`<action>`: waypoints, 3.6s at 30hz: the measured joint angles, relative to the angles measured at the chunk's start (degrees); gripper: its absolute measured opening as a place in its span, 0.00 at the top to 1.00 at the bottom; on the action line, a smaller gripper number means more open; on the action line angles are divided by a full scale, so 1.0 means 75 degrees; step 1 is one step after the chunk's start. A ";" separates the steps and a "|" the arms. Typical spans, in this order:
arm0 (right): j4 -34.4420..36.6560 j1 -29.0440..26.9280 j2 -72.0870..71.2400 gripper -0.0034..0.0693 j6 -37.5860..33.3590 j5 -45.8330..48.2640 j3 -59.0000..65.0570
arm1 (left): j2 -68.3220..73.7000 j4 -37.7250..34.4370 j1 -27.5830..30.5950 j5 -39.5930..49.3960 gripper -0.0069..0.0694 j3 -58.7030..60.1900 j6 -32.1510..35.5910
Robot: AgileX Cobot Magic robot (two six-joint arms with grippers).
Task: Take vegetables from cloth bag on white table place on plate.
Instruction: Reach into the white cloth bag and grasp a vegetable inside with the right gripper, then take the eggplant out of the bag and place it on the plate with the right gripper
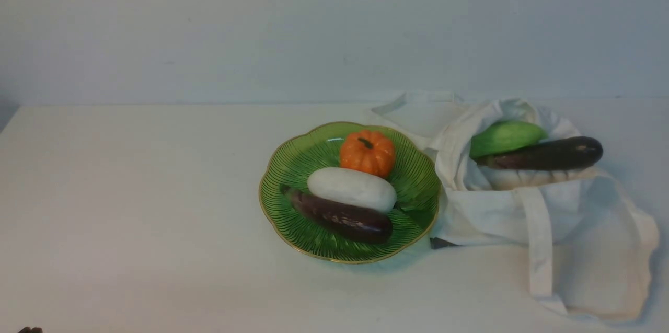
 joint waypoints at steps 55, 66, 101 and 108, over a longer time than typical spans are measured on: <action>-0.8133 0.0000 1.3215 0.34 0.3757 0.1442 -0.7823 | 0.0000 0.0000 0.0000 0.0000 0.92 0.0000 0.0000; -0.8127 0.0000 1.3113 0.34 0.3005 0.1856 -0.7859 | 0.0000 0.0000 0.0000 0.0000 0.92 0.0000 0.0000; -0.5090 0.2096 1.0304 0.35 0.2994 0.2775 -0.7852 | 0.0000 0.0000 0.0000 0.0000 0.92 0.0000 0.0000; -0.5103 0.3302 1.2085 0.36 0.4067 0.0893 -0.7852 | 0.0000 0.0000 0.0000 0.0000 0.92 0.0000 0.0000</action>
